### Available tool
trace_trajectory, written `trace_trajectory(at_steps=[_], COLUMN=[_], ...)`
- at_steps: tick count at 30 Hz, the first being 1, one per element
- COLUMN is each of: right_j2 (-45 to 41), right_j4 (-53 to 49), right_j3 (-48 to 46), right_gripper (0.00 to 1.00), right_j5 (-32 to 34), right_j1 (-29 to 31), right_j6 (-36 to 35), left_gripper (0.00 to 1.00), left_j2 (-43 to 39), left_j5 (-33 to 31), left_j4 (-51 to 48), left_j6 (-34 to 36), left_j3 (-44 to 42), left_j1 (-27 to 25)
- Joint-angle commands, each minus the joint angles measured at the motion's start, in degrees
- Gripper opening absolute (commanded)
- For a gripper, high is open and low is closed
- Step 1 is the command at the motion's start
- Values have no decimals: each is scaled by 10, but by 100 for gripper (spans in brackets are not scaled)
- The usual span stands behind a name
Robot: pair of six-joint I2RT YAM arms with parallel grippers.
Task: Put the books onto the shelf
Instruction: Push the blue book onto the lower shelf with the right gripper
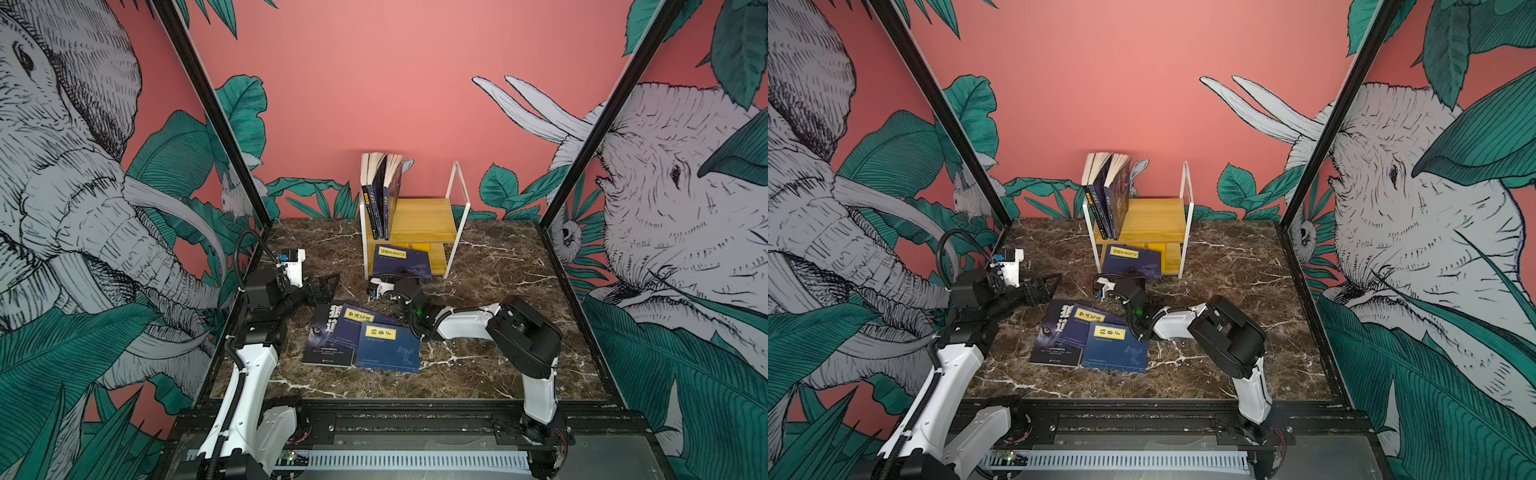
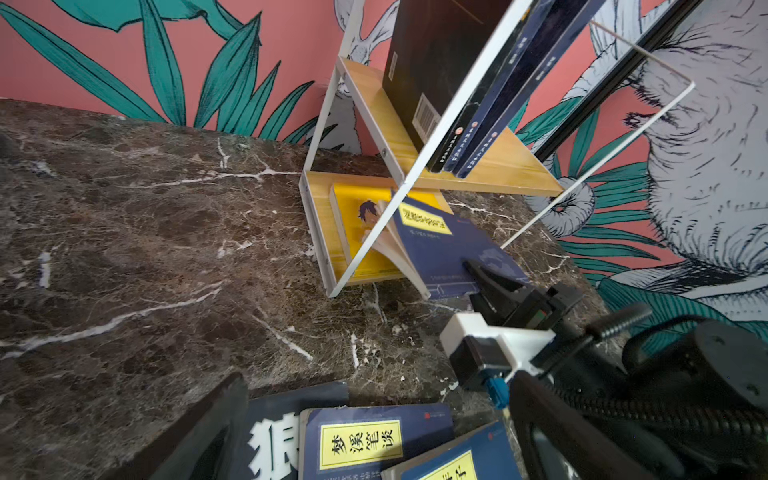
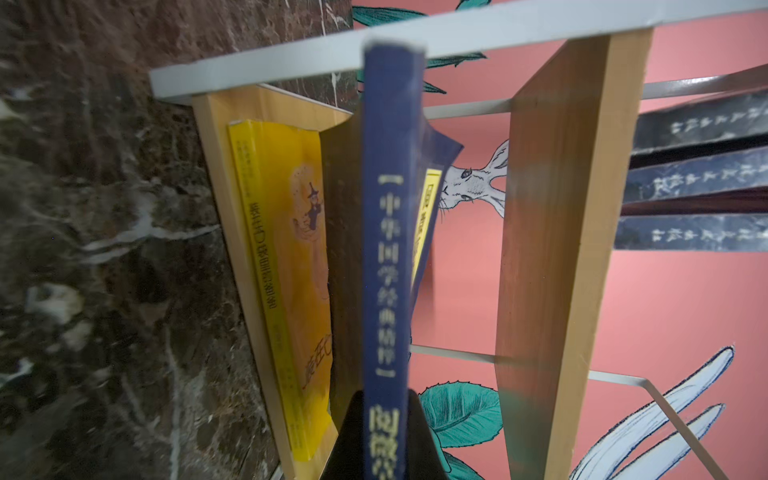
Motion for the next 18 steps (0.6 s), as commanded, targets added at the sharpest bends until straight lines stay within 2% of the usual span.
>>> trace_trajectory(at_steps=[1, 9, 18], right_j2=[15, 63, 81], right_j4=[9, -62, -151], right_j3=[38, 101, 131], right_gripper=[0, 0, 0], right_j5=[-19, -33, -78], right_j1=[-14, -36, -47], right_j6=[-12, 11, 29], left_gripper=[99, 99, 99], left_j2=[-14, -21, -20], left_j5=[-27, -24, -26], left_j4=[-20, -16, -20], left_j6=[38, 39, 40], left_j3=[5, 1, 4], left_j1=[2, -3, -4])
